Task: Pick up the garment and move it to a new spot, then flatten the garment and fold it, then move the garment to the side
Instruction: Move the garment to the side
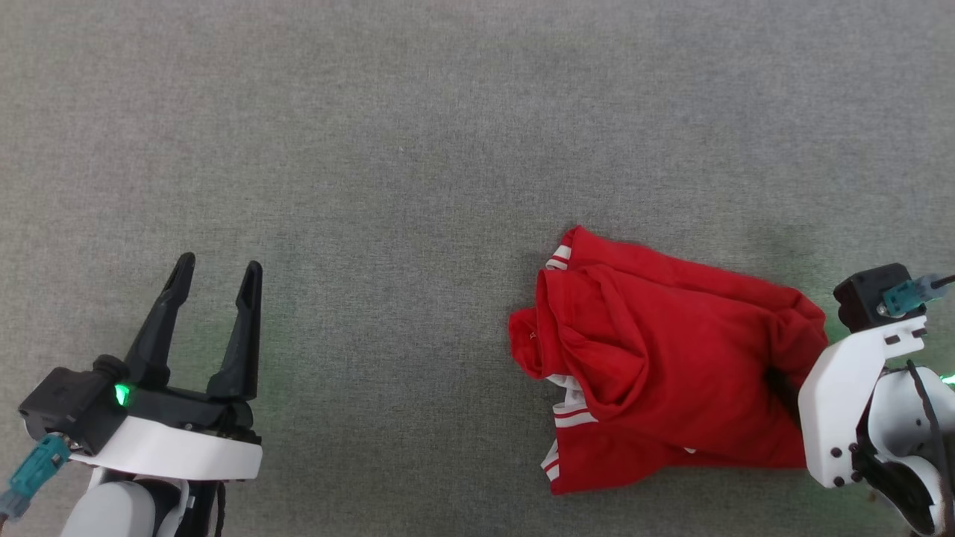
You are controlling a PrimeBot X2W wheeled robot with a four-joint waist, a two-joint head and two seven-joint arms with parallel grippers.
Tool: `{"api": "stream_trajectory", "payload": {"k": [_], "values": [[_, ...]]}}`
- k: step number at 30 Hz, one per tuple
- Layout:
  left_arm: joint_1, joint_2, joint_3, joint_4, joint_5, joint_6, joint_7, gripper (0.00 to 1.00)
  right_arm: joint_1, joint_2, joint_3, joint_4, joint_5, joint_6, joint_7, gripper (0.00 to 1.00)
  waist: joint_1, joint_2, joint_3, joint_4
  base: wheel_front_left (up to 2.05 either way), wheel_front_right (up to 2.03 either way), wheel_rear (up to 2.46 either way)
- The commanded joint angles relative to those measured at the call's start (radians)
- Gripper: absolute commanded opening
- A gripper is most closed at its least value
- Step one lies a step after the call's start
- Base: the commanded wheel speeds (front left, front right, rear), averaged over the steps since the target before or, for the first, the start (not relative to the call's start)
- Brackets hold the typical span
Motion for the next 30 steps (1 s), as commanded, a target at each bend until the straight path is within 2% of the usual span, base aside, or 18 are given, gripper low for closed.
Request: {"api": "stream_trajectory", "payload": {"k": [1, 2, 3, 4, 8, 15, 22, 30], "values": [[-0.013, 0.007, -0.001, 0.001, -0.011, 0.003, -0.005, 1.00, 0.006, 0.029, 0.020, 0.041, -0.006, 0.000, -0.007, 0.71, 0.0000, 0.0000, 0.009, 0.005, 0.00, 0.00, 0.00], [-0.017, 0.008, -0.001, 0.002, -0.013, 0.003, -0.005, 1.00, 0.000, 0.037, 0.022, 0.049, -0.005, 0.000, -0.019, 0.40, 0.0000, 0.0000, 0.010, 0.003, 0.00, 0.00, 0.00], [-0.019, 0.010, -0.001, 0.002, -0.013, 0.003, -0.005, 1.00, -0.007, 0.042, 0.023, 0.058, -0.004, 0.000, -0.032, 0.03, 0.0000, 0.0000, 0.009, -0.001, 0.00, 0.00, 0.00], [-0.018, 0.012, 0.001, 0.003, -0.013, 0.003, -0.005, 1.00, -0.011, 0.045, 0.021, 0.064, -0.005, 0.000, -0.048, 0.00, 0.0000, 0.0000, 0.006, -0.005, 0.00, 0.00, 0.00], [0.003, 0.021, 0.012, -0.003, -0.004, 0.003, -0.005, 1.00, -0.020, 0.052, -0.013, 0.077, -0.001, -0.001, -0.124, 0.00, 0.0000, 0.0000, -0.016, -0.039, 0.00, 0.00, 0.00], [0.014, 0.055, 0.016, -0.036, 0.009, 0.003, -0.005, 1.00, 0.007, 0.030, -0.157, 0.061, -0.009, -0.002, -0.270, 0.00, 0.0000, 0.0000, -0.027, -0.130, 0.00, 0.00, 0.00], [-0.065, 0.161, -0.014, -0.099, -0.005, 0.003, -0.005, 1.00, -0.025, -0.008, -0.371, 0.088, -0.025, -0.001, -0.381, 0.00, 0.0000, 0.0000, 0.052, -0.226, 0.00, 0.00, 0.00], [-0.243, 0.294, -0.087, -0.184, -0.034, 0.003, -0.005, 1.00, -0.166, -0.015, -0.554, 0.181, -0.113, -0.001, -0.526, 0.00, 0.0000, 0.0000, 0.170, -0.278, 0.00, 0.00, 0.00]]}}
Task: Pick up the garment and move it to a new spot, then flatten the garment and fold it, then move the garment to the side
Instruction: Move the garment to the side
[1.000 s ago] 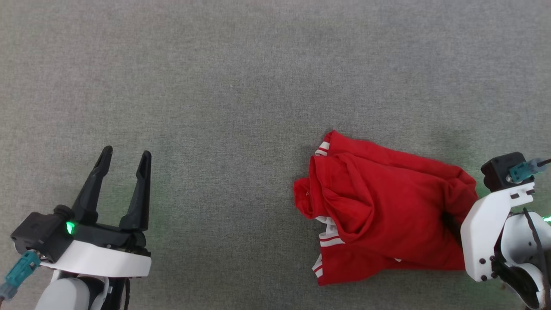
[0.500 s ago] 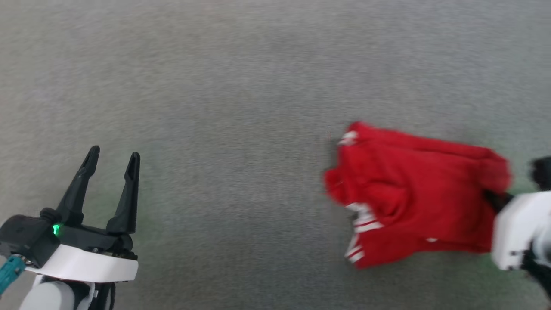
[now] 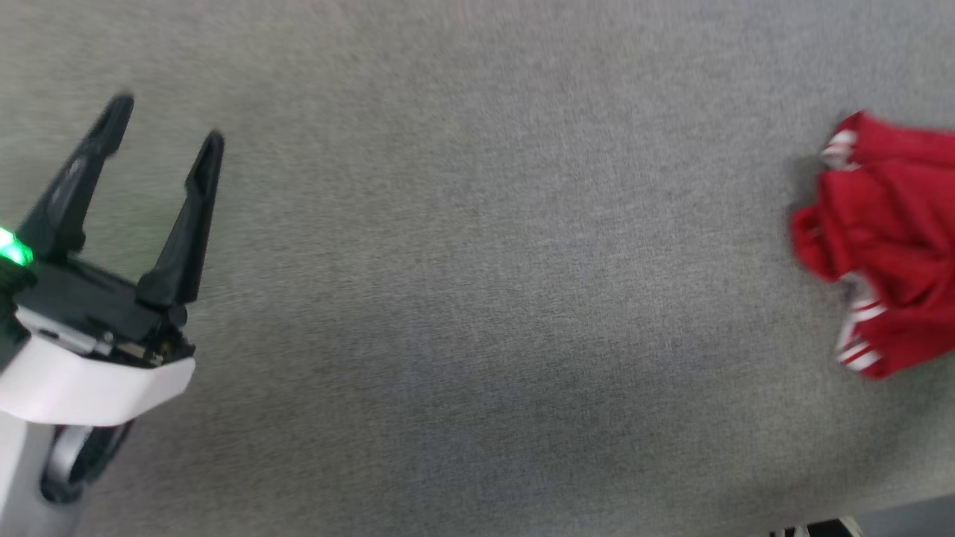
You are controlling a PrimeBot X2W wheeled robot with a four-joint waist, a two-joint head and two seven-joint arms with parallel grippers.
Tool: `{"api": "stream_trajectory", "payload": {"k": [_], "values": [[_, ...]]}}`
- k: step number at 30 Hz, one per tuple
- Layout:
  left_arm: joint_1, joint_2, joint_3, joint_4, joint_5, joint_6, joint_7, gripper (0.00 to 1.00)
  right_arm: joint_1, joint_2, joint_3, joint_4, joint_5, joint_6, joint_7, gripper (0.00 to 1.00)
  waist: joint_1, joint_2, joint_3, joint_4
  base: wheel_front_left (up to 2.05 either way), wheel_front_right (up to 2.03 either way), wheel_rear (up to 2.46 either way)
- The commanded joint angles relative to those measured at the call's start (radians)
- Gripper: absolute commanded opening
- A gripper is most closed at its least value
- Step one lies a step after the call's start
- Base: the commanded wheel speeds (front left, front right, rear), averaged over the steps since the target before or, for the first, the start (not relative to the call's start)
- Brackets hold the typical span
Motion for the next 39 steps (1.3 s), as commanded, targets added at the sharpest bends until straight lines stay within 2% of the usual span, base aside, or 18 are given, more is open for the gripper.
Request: {"api": "stream_trajectory", "payload": {"k": [1, 8, 17, 27, 29, 30, 31, 39], "values": [[-0.042, 0.024, -0.016, -0.017, -0.005, 0.003, -0.005, 1.00, -0.043, 0.012, -0.022, 0.012, -0.027, -0.003, -0.028, 0.00, 0.0000, 0.0000, 0.060, -0.033, 0.00, 0.00, 0.00], [-0.156, 0.087, -0.050, -0.059, -0.040, 0.003, -0.005, 1.00, -0.219, 0.065, -0.127, 0.091, -0.144, -0.003, -0.133, 0.00, 0.0000, 0.0000, 0.136, -0.053, 0.00, 0.00, 0.00], [-0.228, 0.157, -0.034, -0.103, -0.071, 0.003, -0.005, 1.00, -0.435, 0.114, -0.293, 0.220, -0.304, -0.003, -0.267, 0.00, 0.0000, 0.0000, 0.206, -0.051, 0.00, 0.00, 0.00], [-0.218, 0.169, -0.029, -0.108, -0.072, 0.003, -0.005, 1.00, -0.529, 0.141, -0.353, 0.309, -0.396, -0.003, -0.385, 0.00, 0.0000, 0.0000, 0.226, -0.041, 0.00, 0.00, 0.00], [-0.212, 0.163, -0.028, -0.100, -0.074, 0.003, -0.005, 1.00, -0.534, 0.136, -0.342, 0.331, -0.413, -0.003, -0.396, 0.65, 0.0000, 0.0000, 0.217, -0.040, 0.00, 0.00, 0.00], [-0.206, 0.158, -0.027, -0.095, -0.075, 0.003, -0.005, 1.00, -0.533, 0.132, -0.332, 0.343, -0.419, -0.003, -0.402, 0.65, 0.0000, 0.0000, 0.211, -0.039, 0.00, 0.00, 0.00], [-0.200, 0.152, -0.027, -0.088, -0.075, 0.003, -0.005, 1.00, -0.530, 0.129, -0.320, 0.354, -0.422, -0.003, -0.407, 1.00, 0.0000, 0.0000, 0.202, -0.038, 0.00, 0.00, 0.00], [-0.109, 0.075, -0.018, -0.012, -0.062, 0.003, -0.005, 1.00, -0.474, 0.083, -0.161, 0.404, -0.373, -0.003, -0.381, 1.00, 0.0000, 0.0000, 0.078, -0.015, 0.00, 0.00, 0.00]]}}
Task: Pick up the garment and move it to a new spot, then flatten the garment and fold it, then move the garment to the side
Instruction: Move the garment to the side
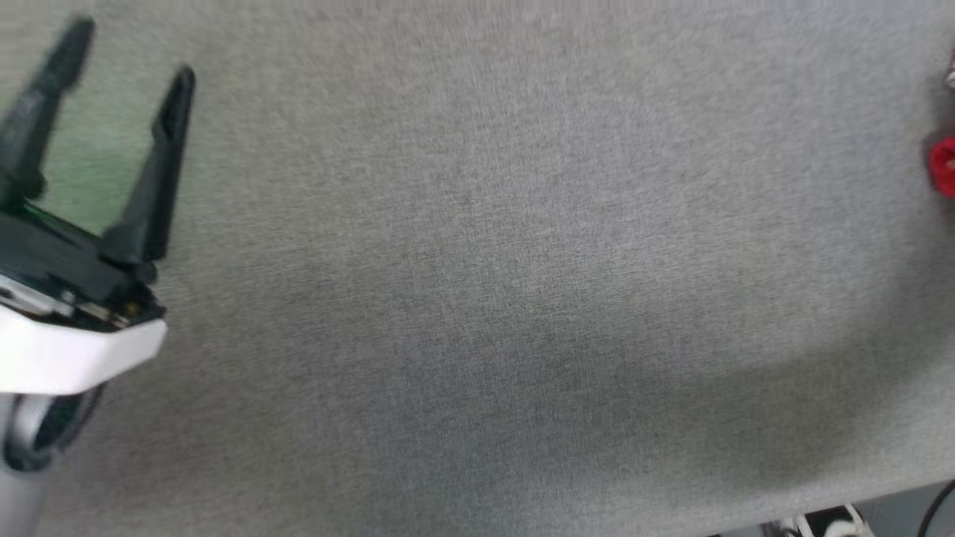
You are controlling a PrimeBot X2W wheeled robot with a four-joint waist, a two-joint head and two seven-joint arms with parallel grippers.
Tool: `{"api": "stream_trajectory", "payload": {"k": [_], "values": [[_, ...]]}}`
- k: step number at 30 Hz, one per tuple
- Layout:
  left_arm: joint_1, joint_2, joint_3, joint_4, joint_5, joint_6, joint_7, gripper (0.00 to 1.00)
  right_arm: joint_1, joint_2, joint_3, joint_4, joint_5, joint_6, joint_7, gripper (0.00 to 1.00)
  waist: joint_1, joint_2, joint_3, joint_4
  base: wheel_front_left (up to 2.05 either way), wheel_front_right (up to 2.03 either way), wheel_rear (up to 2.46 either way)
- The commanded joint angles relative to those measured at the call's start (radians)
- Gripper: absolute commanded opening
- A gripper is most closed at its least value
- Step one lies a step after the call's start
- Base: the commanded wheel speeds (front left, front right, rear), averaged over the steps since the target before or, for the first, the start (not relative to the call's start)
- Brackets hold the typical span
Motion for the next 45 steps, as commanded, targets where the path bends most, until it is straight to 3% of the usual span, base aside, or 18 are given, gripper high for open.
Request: {"api": "stream_trajectory", "payload": {"k": [1, 5, 12, 17, 23, 33, 45], "values": [[0.039, -0.028, 0.007, 0.022, 0.010, 0.003, -0.005, 1.00, 0.019, -0.014, 0.039, 0.005, 0.033, -0.002, 0.010, 1.00, 0.0000, 0.0000, -0.073, 0.022, 0.00, 0.00, 0.00], [0.111, -0.103, 0.016, 0.080, 0.007, 0.003, -0.005, 1.00, 0.058, -0.069, 0.175, 0.008, 0.096, -0.002, 0.014, 1.00, 0.0000, 0.0000, -0.167, 0.060, 0.00, 0.00, 0.00], [0.228, -0.205, 0.057, 0.168, 0.027, 0.003, -0.005, 1.00, 0.146, -0.104, 0.361, -0.013, 0.193, -0.002, 0.003, 1.00, 0.0000, 0.0000, -0.295, 0.120, 0.00, 0.00, 0.00], [0.316, -0.276, 0.083, 0.255, 0.056, 0.003, -0.005, 1.00, 0.243, -0.090, 0.540, -0.010, 0.276, -0.002, -0.033, 1.00, 0.0000, 0.0000, -0.398, 0.179, 0.00, 0.00, 0.00], [0.381, -0.332, 0.098, 0.325, 0.069, 0.003, -0.005, 1.00, 0.336, -0.071, 0.668, 0.020, 0.362, -0.002, -0.163, 1.00, 0.0000, 0.0000, -0.483, 0.236, 0.00, 0.00, 0.00], [0.485, -0.379, 0.129, 0.374, 0.104, 0.003, -0.005, 1.00, 0.499, -0.031, 0.734, 0.076, 0.464, -0.002, -0.375, 1.00, 0.0000, 0.0000, -0.615, 0.291, 0.00, 0.00, 0.00], [0.633, -0.437, 0.201, 0.289, 0.156, 0.003, -0.005, 1.00, 0.683, 0.009, 0.689, -0.049, 0.518, -0.002, -0.394, 1.00, 0.0000, 0.0000, -0.709, 0.290, 0.00, 0.00, 0.00]]}}
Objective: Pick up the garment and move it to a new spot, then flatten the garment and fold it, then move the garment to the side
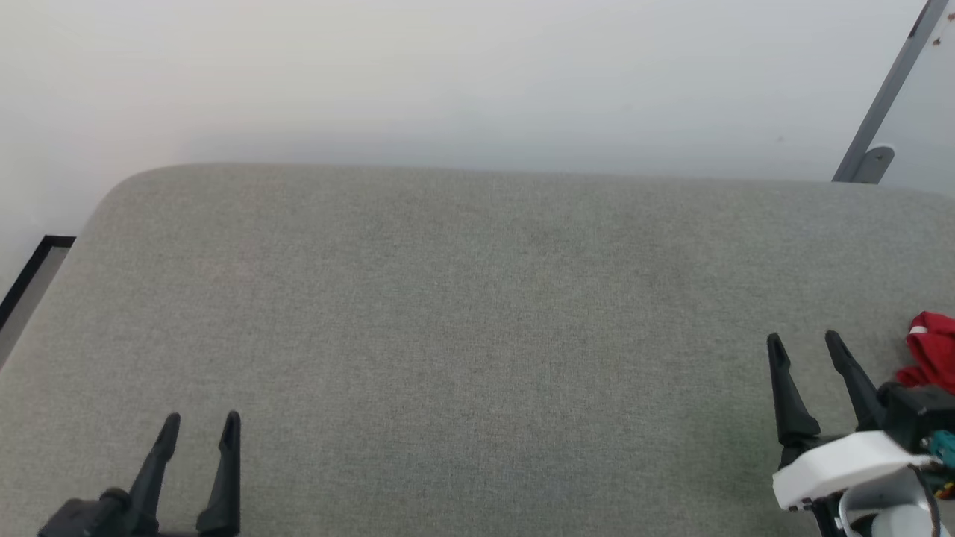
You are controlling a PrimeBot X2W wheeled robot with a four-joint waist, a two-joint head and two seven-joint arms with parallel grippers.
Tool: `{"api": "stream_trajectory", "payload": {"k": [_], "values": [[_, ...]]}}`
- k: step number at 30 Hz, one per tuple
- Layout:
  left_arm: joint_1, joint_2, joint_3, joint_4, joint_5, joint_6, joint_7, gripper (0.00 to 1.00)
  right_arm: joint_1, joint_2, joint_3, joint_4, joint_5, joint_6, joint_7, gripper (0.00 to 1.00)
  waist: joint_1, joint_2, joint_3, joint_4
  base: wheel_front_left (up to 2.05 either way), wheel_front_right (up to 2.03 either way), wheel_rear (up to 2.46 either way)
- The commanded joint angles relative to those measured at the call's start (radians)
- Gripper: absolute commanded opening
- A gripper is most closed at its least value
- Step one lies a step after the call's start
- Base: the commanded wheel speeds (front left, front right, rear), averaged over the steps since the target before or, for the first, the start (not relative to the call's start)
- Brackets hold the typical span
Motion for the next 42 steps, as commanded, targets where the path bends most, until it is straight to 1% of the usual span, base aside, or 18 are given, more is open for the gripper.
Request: {"api": "stream_trajectory", "payload": {"k": [1, 7, 18, 22, 28, 38, 39, 42], "values": [[0.020, -0.006, 0.005, -0.008, 0.016, 0.003, -0.005, 1.00, 0.021, 0.002, -0.003, -0.022, -0.001, -0.001, 0.003, 1.00, 0.0000, -0.0001, -0.009, 0.000, 0.00, 0.00, 0.00], [0.051, -0.017, 0.014, -0.025, 0.027, 0.003, -0.005, 1.00, 0.087, 0.007, -0.022, -0.102, -0.017, -0.001, 0.021, 1.00, 0.0000, -0.0001, -0.032, -0.001, 0.00, 0.00, 0.00], [0.068, -0.030, 0.021, -0.038, 0.047, 0.003, -0.005, 1.00, 0.155, 0.025, -0.045, -0.199, -0.024, -0.001, 0.064, 1.00, 0.0000, -0.0001, -0.050, -0.007, 0.00, 0.00, 0.00], [0.070, -0.041, 0.050, -0.047, 0.061, 0.003, -0.005, 1.00, 0.161, 0.033, -0.049, -0.212, -0.020, -0.001, 0.064, 1.00, 0.0000, -0.0001, -0.055, -0.013, 0.00, 0.00, 0.00], [0.072, -0.052, 0.054, -0.054, 0.067, 0.003, -0.005, 1.00, 0.168, 0.044, -0.053, -0.220, -0.009, -0.001, 0.068, 1.00, 0.0000, -0.0001, -0.055, -0.017, 0.00, 0.00, 0.00], [0.078, -0.053, 0.057, -0.057, 0.077, 0.003, -0.005, 1.00, 0.175, 0.049, -0.053, -0.223, 0.002, -0.001, 0.065, 1.00, 0.0000, -0.0001, -0.046, -0.017, 0.00, 0.00, 0.00], [0.068, -0.051, 0.055, -0.055, 0.068, 0.000, 0.000, 0.00, 0.163, 0.046, -0.054, -0.219, -0.003, 0.000, 0.065, 0.00, 0.0000, -0.0001, -0.046, -0.017, 0.00, 0.00, 0.00], [0.069, -0.063, 0.049, -0.027, 0.066, 0.000, 0.003, 0.00, 0.170, 0.053, -0.054, -0.190, -0.001, 0.000, 0.066, 0.00, 0.0000, -0.0001, -0.045, -0.018, 0.00, 0.00, 0.00]]}}
